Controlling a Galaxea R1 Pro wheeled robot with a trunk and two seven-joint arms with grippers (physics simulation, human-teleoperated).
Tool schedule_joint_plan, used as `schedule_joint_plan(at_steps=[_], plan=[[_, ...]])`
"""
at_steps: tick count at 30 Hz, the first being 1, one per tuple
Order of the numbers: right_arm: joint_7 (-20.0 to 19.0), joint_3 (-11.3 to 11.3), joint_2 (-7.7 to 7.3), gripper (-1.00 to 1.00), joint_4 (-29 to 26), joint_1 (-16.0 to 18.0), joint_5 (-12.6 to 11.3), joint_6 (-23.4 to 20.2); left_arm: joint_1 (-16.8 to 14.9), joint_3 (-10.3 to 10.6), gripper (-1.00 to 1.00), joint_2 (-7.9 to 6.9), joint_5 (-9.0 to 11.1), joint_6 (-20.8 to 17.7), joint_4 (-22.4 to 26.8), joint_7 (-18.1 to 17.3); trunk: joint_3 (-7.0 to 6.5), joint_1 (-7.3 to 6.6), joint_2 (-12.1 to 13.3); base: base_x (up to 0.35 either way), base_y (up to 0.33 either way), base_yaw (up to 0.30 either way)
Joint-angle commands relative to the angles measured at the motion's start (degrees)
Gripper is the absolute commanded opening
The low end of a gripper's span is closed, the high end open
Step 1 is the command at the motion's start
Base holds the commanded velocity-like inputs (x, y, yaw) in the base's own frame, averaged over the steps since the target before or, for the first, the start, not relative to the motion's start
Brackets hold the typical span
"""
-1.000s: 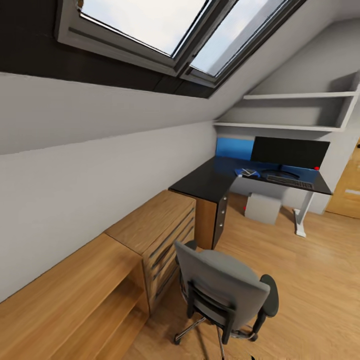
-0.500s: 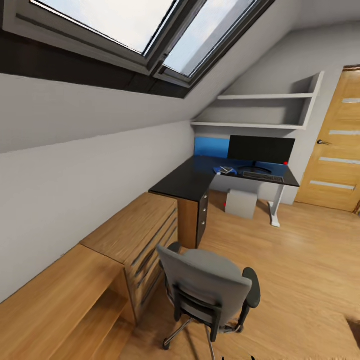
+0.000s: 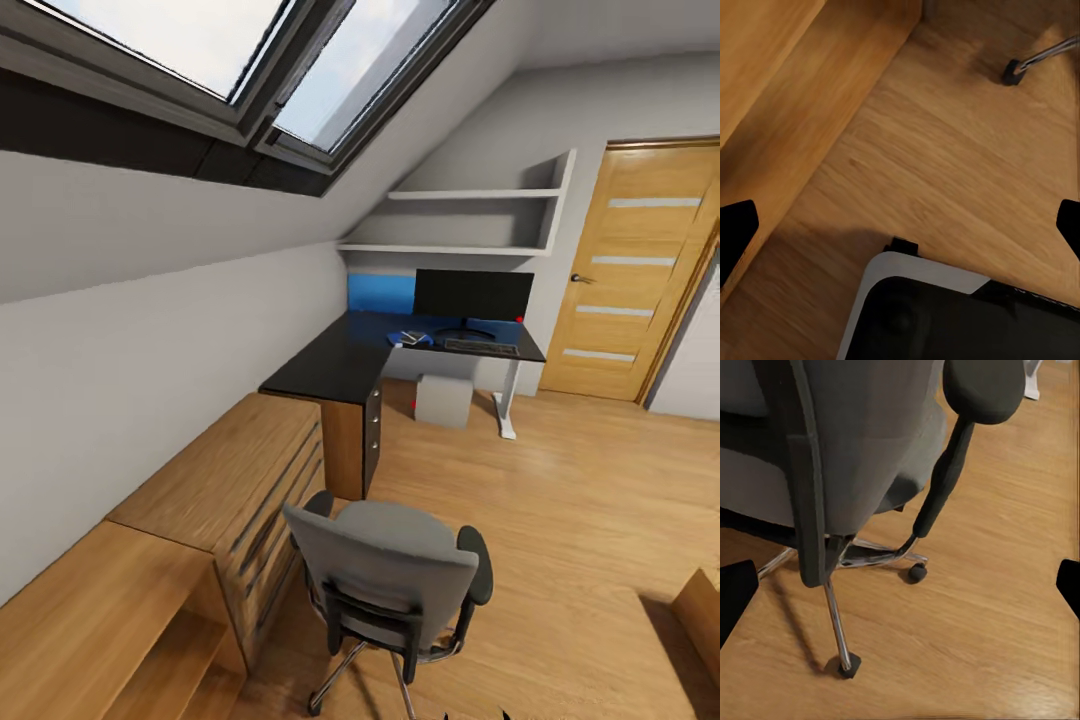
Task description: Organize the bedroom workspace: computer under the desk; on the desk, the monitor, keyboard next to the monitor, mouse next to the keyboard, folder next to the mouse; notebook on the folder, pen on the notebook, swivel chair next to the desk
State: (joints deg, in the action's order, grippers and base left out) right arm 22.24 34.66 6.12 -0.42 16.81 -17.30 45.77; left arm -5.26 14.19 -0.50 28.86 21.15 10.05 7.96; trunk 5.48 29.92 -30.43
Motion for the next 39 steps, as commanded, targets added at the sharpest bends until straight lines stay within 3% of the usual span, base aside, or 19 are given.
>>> schedule_joint_plan(at_steps=[1,9,28,39], plan=[[0.31,0.50,0.03,1.00,0.07,0.06,-0.28,0.11,-0.02,0.49,1.00,-0.03,0.14,0.11,0.05,0.41,0.11,0.02,-0.10,0.001,0.218,-0.292],[0.31,0.51,0.03,1.00,0.07,0.06,-0.28,0.12,-0.02,0.49,1.00,-0.03,0.20,0.08,0.05,0.40,0.11,0.02,-0.10,0.000,0.058,-0.292],[0.35,0.55,0.08,1.00,0.07,0.06,-0.28,0.11,-0.02,0.49,1.00,0.01,0.14,0.12,0.05,0.43,0.11,0.02,-0.10,-0.043,0.203,-0.290],[0.27,0.55,-0.09,1.00,0.12,0.06,-0.26,0.19,-0.02,0.19,1.00,-0.02,0.47,0.14,3.21,0.58,0.29,0.24,-0.50,-0.012,0.016,-0.060]])
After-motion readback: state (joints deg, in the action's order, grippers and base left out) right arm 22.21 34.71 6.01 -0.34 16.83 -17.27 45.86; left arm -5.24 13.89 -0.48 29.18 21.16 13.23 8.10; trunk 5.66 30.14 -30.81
